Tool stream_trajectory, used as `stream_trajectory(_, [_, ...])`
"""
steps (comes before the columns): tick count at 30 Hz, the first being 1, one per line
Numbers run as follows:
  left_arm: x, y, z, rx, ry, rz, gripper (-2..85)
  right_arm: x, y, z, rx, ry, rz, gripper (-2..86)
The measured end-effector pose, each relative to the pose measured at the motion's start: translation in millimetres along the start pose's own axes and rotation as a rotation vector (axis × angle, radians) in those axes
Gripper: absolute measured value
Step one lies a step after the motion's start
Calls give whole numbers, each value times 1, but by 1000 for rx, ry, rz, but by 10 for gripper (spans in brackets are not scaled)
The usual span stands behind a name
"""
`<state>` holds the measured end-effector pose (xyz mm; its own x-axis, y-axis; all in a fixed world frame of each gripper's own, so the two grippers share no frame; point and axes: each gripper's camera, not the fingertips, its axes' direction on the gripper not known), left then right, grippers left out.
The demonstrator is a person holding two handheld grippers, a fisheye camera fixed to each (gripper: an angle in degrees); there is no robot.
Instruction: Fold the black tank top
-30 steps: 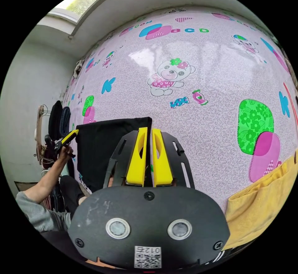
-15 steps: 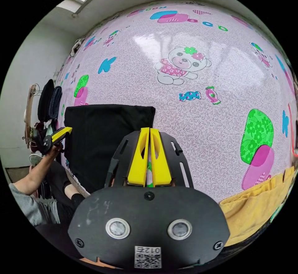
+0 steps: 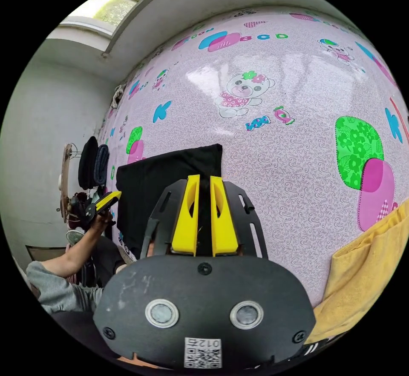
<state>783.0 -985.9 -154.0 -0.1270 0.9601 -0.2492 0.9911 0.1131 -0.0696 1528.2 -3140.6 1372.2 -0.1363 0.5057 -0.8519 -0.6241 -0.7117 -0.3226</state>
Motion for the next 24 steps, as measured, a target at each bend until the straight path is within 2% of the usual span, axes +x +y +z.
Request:
stream_trajectory(3, [8, 2, 3, -45, 5, 44, 5, -8, 4, 14, -55, 57, -35, 43])
stream_trajectory(6, [8, 7, 13, -109, -12, 52, 4, -16, 8, 29, -108, 236, -118, 46])
stream_trajectory(8, [5, 12, 12, -82, -6, 44, 3, -13, 10, 32, -132, 266, -163, 53])
stream_trajectory(13, [0, 15, 11, -66, 27, 43, 3, 11, 11, 14, -142, 259, -135, 56])
stream_trajectory(16, [-1, 10, 4, -105, 10, 24, 5, 23, 25, -21, -54, 259, -101, 11])
stream_trajectory(19, [4, 11, -11, -63, 37, 36, 5, 21, 43, -49, 14, 177, -129, -1])
stream_trajectory(21, [12, 13, -11, -85, 24, 79, 5, 18, 51, -47, 0, 126, -174, -4])
stream_trajectory(24, [16, 20, -4, -161, -11, 107, 4, 30, 58, -26, -80, 177, -204, -6])
